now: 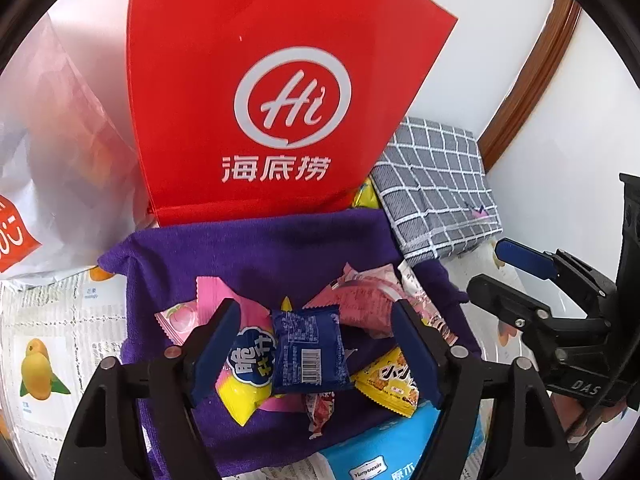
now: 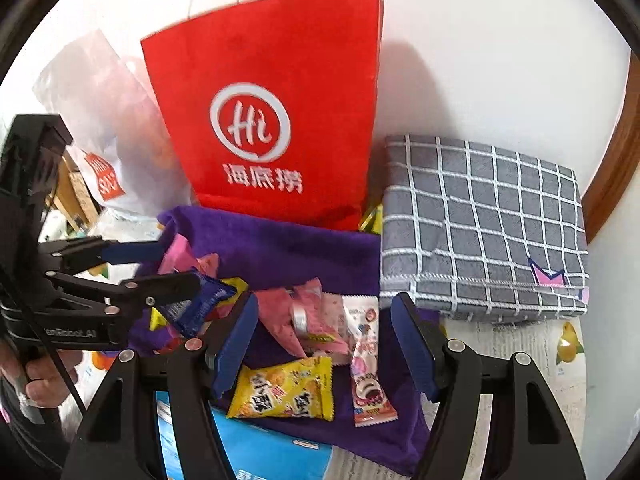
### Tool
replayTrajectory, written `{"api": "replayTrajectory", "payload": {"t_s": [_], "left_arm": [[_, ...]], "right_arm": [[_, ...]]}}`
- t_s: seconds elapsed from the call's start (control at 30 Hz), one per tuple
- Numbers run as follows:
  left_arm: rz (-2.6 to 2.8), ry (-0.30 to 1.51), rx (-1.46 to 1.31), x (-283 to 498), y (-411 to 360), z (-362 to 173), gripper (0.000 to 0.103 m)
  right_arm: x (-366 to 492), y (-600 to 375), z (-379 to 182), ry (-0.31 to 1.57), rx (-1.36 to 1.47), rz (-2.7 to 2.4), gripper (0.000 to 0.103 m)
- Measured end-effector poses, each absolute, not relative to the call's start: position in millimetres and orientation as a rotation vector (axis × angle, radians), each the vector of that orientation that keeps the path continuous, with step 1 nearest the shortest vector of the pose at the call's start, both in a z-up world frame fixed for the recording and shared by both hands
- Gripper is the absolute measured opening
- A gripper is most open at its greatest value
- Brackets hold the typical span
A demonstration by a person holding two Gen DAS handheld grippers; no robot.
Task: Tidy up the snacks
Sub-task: 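Raise both open tools and pull them back from the towel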
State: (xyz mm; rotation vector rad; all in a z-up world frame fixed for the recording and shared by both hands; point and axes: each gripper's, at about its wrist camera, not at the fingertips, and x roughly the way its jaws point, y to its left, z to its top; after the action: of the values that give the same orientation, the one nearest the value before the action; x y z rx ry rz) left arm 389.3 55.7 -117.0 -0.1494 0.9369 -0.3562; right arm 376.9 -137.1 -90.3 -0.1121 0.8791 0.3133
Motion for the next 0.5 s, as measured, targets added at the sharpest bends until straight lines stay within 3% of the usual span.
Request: {"api": "replayTrajectory", "payload": {"t_s": [0.27, 0.5], "left_arm": [[-0.364, 0.892, -0.175, 383.1, 60.3, -101.4, 0.083], [-0.429, 0.830, -0.228, 367.6, 67.2, -82.3, 0.081]], "right_arm": [[367.4, -140.3, -69.9, 0.810, -0.013, 0.342, 0.080], [345.2, -141.5, -70.9, 0.815, 0.041, 0.339, 0.077]]}}
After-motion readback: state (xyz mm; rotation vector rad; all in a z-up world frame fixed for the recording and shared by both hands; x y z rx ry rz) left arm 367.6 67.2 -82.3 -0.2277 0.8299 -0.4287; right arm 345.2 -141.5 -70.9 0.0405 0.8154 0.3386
